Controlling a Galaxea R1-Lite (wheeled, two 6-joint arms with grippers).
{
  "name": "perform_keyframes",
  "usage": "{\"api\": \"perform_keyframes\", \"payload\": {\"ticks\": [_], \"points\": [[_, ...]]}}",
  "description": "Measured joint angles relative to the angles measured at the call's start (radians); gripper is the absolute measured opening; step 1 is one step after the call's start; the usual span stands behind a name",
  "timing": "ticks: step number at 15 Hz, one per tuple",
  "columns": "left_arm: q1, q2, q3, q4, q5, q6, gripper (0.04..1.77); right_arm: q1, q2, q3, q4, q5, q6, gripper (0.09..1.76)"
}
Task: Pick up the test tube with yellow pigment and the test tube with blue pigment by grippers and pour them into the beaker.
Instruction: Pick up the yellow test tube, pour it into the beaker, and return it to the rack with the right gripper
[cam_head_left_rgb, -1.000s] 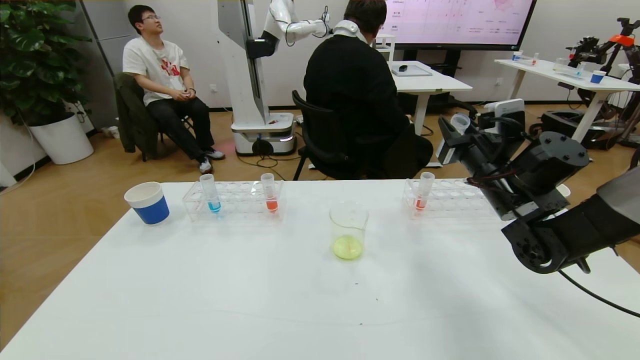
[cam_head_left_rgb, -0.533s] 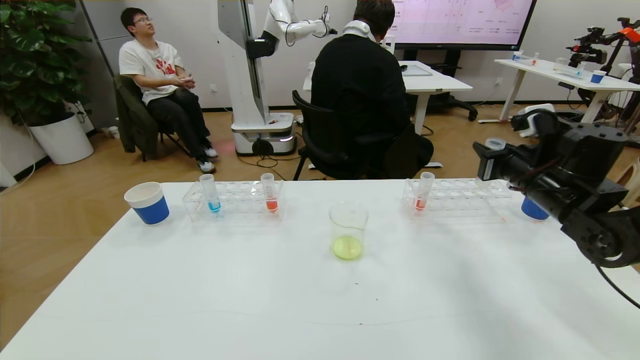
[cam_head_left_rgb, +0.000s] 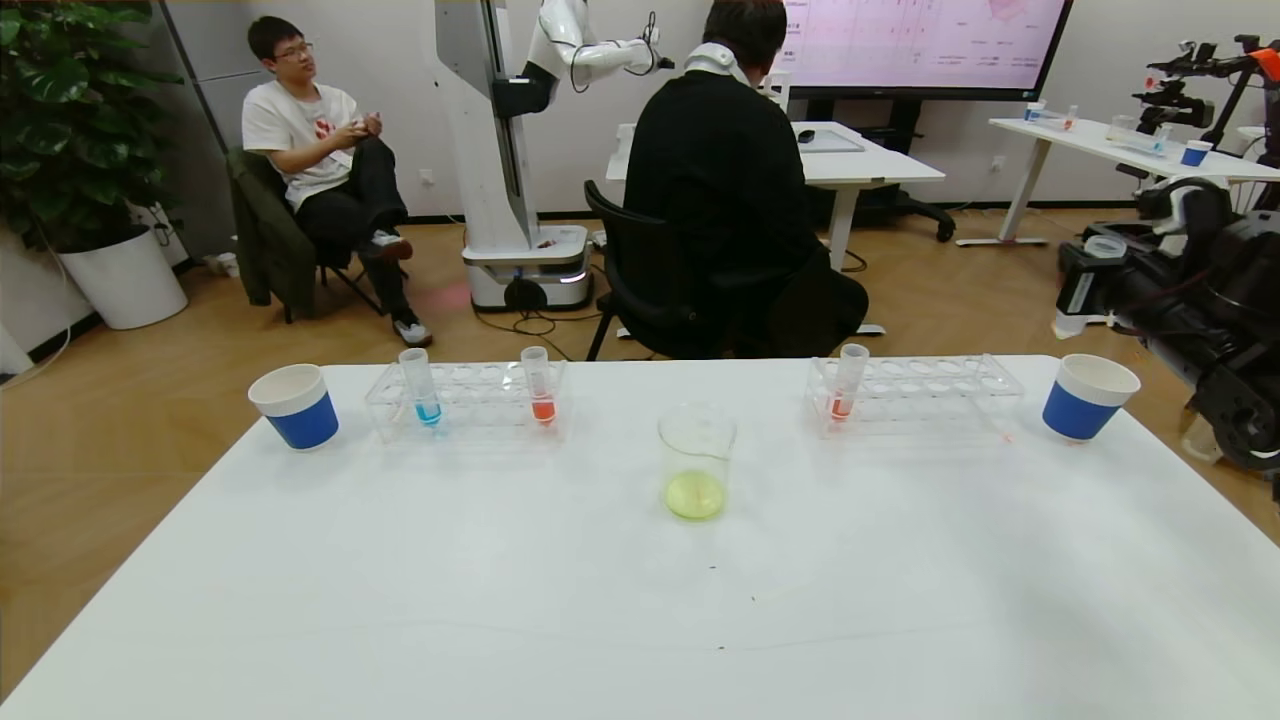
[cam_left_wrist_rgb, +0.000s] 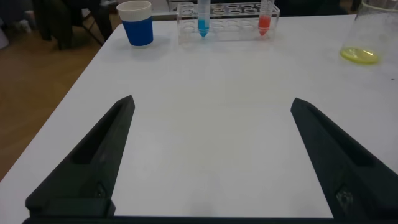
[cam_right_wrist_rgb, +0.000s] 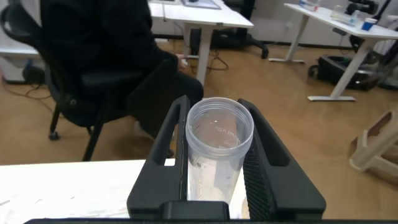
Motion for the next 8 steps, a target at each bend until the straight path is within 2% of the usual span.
{"api": "perform_keyframes", "payload": {"ticks": [4, 8], "points": [[0.0, 0.0, 0.0, 0.0, 0.0, 0.0, 1.75, -0.109, 0.089, -0.1, 0.093, -0.004, 0.007, 0.51], [0.0, 0.0, 0.0, 0.0, 0.0, 0.0, 1.75, -0.133, 0.155, -0.129, 0.09, -0.009, 0.007, 0.51]]}}
